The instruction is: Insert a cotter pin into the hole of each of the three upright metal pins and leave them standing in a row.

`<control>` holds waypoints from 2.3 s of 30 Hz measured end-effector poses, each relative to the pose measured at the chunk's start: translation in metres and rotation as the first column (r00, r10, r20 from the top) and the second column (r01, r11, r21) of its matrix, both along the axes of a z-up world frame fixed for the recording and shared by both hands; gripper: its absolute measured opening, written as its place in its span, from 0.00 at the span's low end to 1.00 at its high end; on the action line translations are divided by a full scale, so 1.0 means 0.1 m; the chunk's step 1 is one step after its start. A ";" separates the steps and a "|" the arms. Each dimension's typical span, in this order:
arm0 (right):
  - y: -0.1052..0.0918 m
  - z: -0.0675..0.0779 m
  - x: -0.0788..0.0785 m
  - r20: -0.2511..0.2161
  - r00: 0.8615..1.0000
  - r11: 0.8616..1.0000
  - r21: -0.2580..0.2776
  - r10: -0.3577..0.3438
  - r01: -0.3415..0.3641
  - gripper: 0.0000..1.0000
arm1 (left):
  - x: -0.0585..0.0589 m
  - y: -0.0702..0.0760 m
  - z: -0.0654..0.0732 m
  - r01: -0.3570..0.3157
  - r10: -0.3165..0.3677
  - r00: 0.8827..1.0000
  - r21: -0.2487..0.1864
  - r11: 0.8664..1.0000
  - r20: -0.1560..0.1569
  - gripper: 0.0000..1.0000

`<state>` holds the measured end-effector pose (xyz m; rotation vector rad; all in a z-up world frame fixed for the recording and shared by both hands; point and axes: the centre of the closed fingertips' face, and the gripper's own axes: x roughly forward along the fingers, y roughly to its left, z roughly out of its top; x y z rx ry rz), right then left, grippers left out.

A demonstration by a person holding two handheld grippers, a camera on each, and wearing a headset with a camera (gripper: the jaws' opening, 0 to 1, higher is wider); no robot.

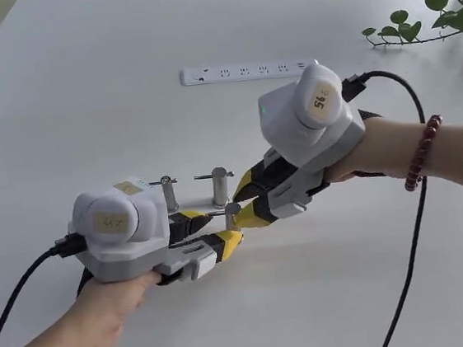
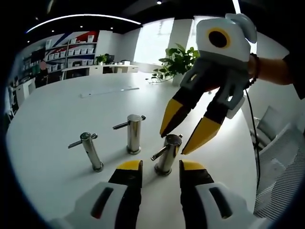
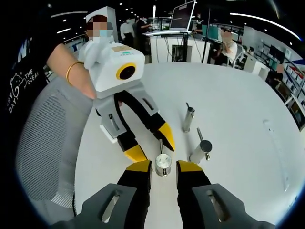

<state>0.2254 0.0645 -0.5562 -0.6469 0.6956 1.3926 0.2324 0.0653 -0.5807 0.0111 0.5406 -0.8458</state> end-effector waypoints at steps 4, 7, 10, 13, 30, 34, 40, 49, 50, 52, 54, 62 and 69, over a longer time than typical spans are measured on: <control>0.04 -0.01 -0.01 -0.007 1.000 1.000 0.008 -0.008 0.008 0.16 | -0.02 0.02 0.01 0.003 -0.003 1.000 0.009 1.000 0.007 0.32; 0.06 -0.03 -0.02 -0.020 1.000 1.000 0.014 -0.024 0.024 0.15 | -0.04 0.04 0.01 -0.002 0.002 1.000 0.008 1.000 0.005 0.35; 0.08 -0.04 -0.04 -0.026 0.999 0.999 0.018 -0.033 0.033 0.15 | -0.09 0.05 0.01 0.003 -0.003 1.000 0.018 1.000 0.012 0.37; 0.10 -0.05 -0.01 -0.025 0.999 0.999 0.025 -0.043 0.044 0.15 | -0.10 0.07 0.02 0.006 -0.006 1.000 0.021 1.000 0.013 0.40; 0.09 -0.14 0.04 -0.034 0.998 0.998 0.012 -0.054 0.055 0.09 | -0.12 0.20 0.16 -0.028 0.027 0.999 0.010 1.000 0.033 0.52; 0.08 -0.14 0.04 -0.028 0.999 0.999 0.016 -0.046 0.047 0.09 | -0.12 0.25 0.15 -0.040 0.039 0.999 0.015 0.999 0.032 0.52; 0.09 -0.14 0.05 -0.025 0.999 0.999 0.014 -0.044 0.044 0.09 | -0.14 0.31 0.20 -0.059 0.059 0.997 0.012 0.998 0.044 0.55; 0.09 -0.14 0.05 -0.028 0.999 0.999 0.016 -0.043 0.043 0.08 | -0.14 0.37 0.19 -0.067 0.066 0.997 0.023 0.997 0.047 0.60; 0.09 -0.14 0.05 -0.030 0.999 0.999 0.018 -0.043 0.043 0.08 | -0.14 0.37 0.20 -0.070 0.069 0.996 0.022 0.997 0.050 0.60; 0.09 -0.14 0.05 -0.040 0.998 0.999 0.026 -0.042 0.044 0.08 | -0.14 0.39 0.23 -0.077 0.077 0.996 0.016 0.997 0.048 0.60; 0.09 -0.14 0.04 -0.037 0.999 0.999 0.026 -0.037 0.038 0.08 | -0.15 0.41 0.23 -0.082 0.081 0.995 0.026 0.996 0.051 0.61; 0.04 -0.13 0.10 -0.025 0.999 0.999 0.020 -0.044 0.044 0.08 | -0.17 0.48 0.25 -0.085 0.083 0.995 0.035 0.996 0.052 0.62; -0.03 -0.09 0.17 -0.008 0.998 0.998 0.008 -0.054 0.054 0.08 | -0.16 0.54 0.29 -0.102 0.099 0.993 0.029 0.994 0.067 0.65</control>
